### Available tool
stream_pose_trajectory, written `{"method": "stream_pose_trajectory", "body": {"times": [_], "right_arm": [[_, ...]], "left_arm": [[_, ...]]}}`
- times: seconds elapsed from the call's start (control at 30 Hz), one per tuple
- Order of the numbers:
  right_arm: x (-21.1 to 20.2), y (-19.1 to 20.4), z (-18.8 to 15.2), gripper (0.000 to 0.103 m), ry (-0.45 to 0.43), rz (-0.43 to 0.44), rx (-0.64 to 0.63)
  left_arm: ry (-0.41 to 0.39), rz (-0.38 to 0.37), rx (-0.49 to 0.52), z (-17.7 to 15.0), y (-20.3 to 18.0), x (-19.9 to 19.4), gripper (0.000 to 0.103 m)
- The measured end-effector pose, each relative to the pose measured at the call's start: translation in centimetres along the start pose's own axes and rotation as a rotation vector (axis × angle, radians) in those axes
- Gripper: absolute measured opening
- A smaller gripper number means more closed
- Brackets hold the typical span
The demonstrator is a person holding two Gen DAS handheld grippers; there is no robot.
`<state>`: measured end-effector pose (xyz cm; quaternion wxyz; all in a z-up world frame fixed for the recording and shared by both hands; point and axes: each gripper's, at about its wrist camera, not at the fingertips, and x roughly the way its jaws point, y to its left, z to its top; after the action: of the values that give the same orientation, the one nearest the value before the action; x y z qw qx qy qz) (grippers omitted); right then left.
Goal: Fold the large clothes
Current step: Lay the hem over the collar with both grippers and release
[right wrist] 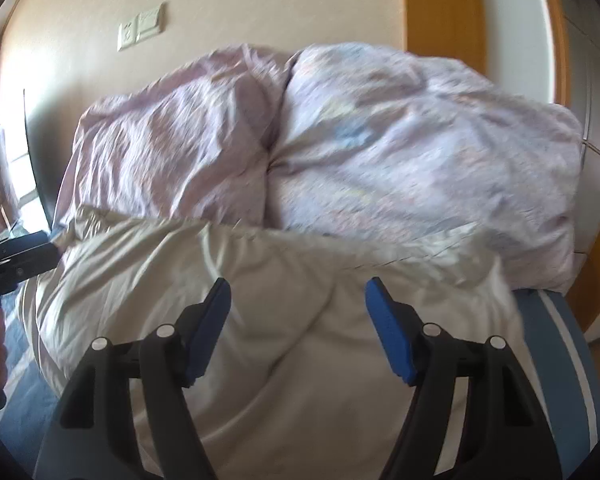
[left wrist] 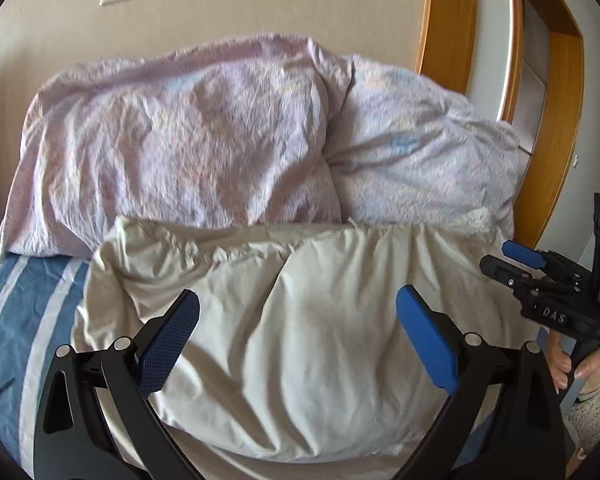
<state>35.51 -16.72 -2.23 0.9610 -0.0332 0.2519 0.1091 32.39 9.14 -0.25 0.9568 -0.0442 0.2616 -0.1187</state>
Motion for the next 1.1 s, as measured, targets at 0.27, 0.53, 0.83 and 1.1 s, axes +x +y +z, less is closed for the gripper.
{"method": "stream_pose_trajectory", "body": {"times": [0.27,0.53,0.83,1.1], "right_arm": [[6.0,1.0,-0.8,0.067,0.152,-0.112,-0.017],[10.5,-0.4,-0.5,0.072,0.253,-0.144,0.071],[13.1,-0.8,-1.6,0.078,0.239,-0.16,0.104],[12.4,-0.7,-1.9,0.079,0.257,-0.178,0.115]], "left_arm": [[0.077,0.112,0.001,0.0,0.5,4.9,0.099],[0.151,0.193,-0.052,0.9,2.1,9.4,0.102],[0.162,0.196,-0.092,0.7,3.1,12.4,0.102],[0.188,0.217,-0.09,0.1,2.7,12.3,0.102]]}}
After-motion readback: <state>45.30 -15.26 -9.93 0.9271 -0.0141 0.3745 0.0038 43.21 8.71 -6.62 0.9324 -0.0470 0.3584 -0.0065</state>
